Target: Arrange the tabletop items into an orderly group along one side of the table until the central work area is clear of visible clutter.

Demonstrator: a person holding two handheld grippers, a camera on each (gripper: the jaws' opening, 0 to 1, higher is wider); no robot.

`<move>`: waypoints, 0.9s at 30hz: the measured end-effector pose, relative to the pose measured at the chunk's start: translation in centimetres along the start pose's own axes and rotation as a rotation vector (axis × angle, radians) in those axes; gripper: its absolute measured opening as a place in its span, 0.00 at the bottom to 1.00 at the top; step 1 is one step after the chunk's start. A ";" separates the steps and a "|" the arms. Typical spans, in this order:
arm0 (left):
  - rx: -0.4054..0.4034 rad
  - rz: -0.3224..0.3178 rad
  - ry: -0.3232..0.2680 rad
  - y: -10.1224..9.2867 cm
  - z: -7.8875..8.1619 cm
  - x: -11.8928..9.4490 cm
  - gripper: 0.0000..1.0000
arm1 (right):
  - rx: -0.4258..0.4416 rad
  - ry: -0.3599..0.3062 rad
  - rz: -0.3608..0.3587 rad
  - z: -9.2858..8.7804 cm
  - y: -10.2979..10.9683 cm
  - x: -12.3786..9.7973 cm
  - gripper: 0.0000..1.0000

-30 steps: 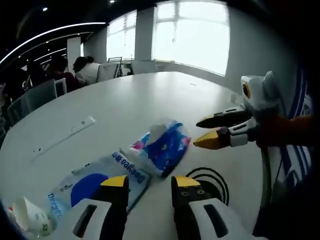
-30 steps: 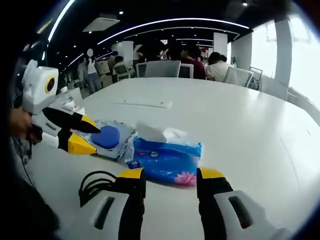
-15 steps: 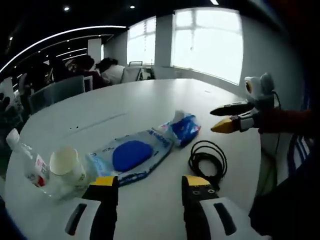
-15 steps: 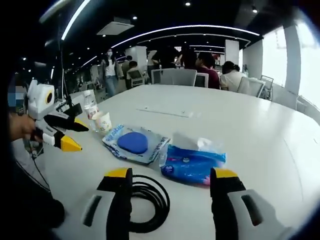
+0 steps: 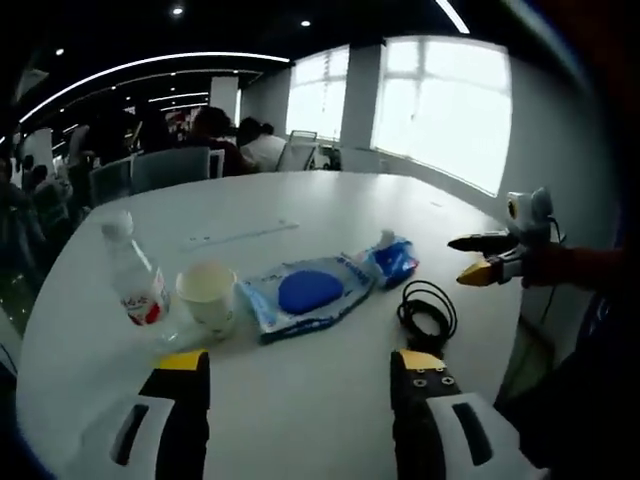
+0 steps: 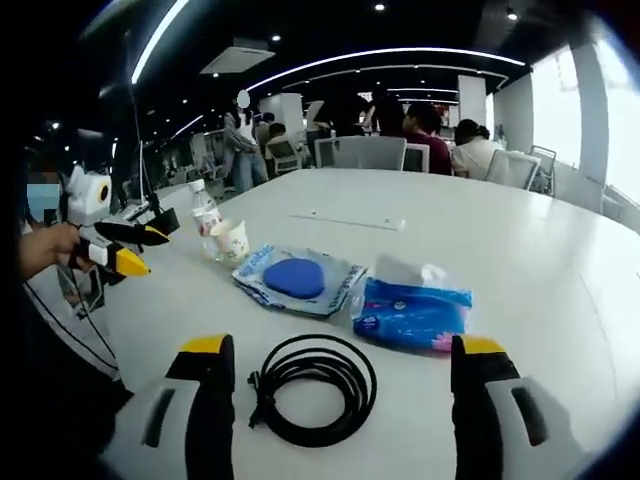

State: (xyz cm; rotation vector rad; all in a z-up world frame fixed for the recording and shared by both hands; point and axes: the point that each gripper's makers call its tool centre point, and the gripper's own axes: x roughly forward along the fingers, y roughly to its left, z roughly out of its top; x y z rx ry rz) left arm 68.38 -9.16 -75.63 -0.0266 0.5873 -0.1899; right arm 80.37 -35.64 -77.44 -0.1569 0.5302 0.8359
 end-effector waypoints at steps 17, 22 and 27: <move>-0.021 0.017 -0.052 2.4 0.7 -2.8 0.95 | -0.009 0.018 0.013 -0.2 0.6 -0.6 0.97; 0.000 0.016 -0.064 2.4 1.2 -2.8 0.99 | 0.003 0.002 -0.004 0.1 0.4 -0.7 0.97; 0.004 0.009 -0.060 2.4 1.1 -2.6 0.99 | 0.001 0.000 -0.005 0.3 0.5 -0.8 0.97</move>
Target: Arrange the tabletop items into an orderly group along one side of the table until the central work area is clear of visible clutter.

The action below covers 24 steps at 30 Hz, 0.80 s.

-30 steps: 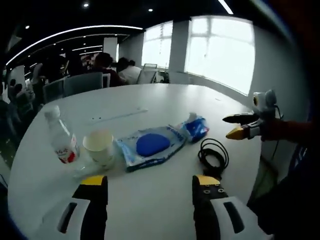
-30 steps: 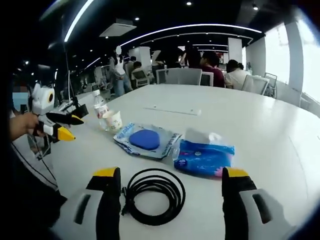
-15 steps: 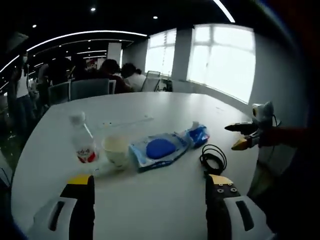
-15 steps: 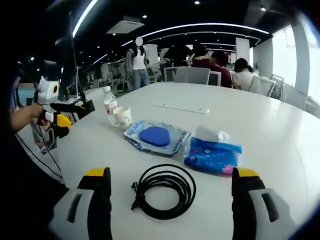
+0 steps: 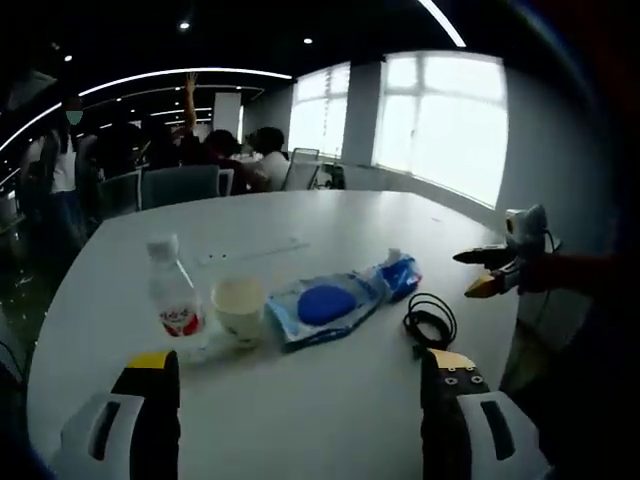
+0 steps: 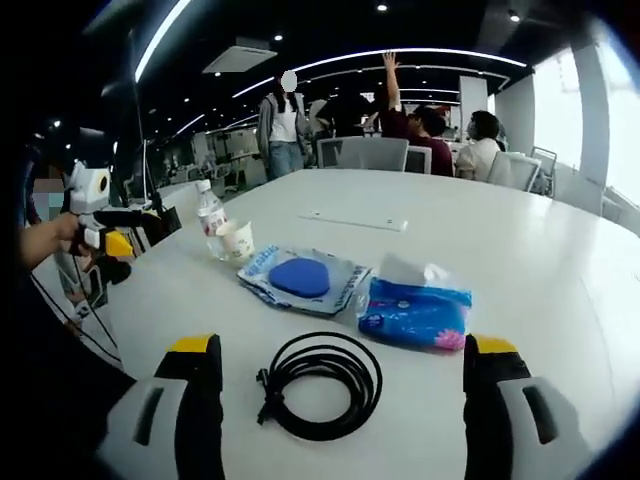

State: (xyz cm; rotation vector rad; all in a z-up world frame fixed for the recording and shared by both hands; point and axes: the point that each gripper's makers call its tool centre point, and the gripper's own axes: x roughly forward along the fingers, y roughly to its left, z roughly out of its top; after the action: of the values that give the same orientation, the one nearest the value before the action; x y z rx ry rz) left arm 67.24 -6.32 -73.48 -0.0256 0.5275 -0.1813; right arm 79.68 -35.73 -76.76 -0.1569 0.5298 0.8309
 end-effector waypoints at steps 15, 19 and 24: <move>0.008 -0.014 0.004 -0.4 0.4 0.4 0.99 | -0.005 0.017 -0.007 -0.4 -0.1 0.2 0.95; 0.001 -0.009 0.005 -0.1 0.3 0.4 0.99 | -0.008 0.014 -0.007 0.0 -0.2 0.4 0.95; 0.002 -0.009 0.016 0.1 0.0 0.6 0.99 | -0.008 0.015 -0.007 0.1 -0.4 0.6 0.95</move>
State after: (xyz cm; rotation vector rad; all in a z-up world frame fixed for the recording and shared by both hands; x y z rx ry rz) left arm 67.72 -6.37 -73.81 -0.0241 0.5429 -0.1908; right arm 80.30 -35.56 -77.02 -0.1724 0.5394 0.8256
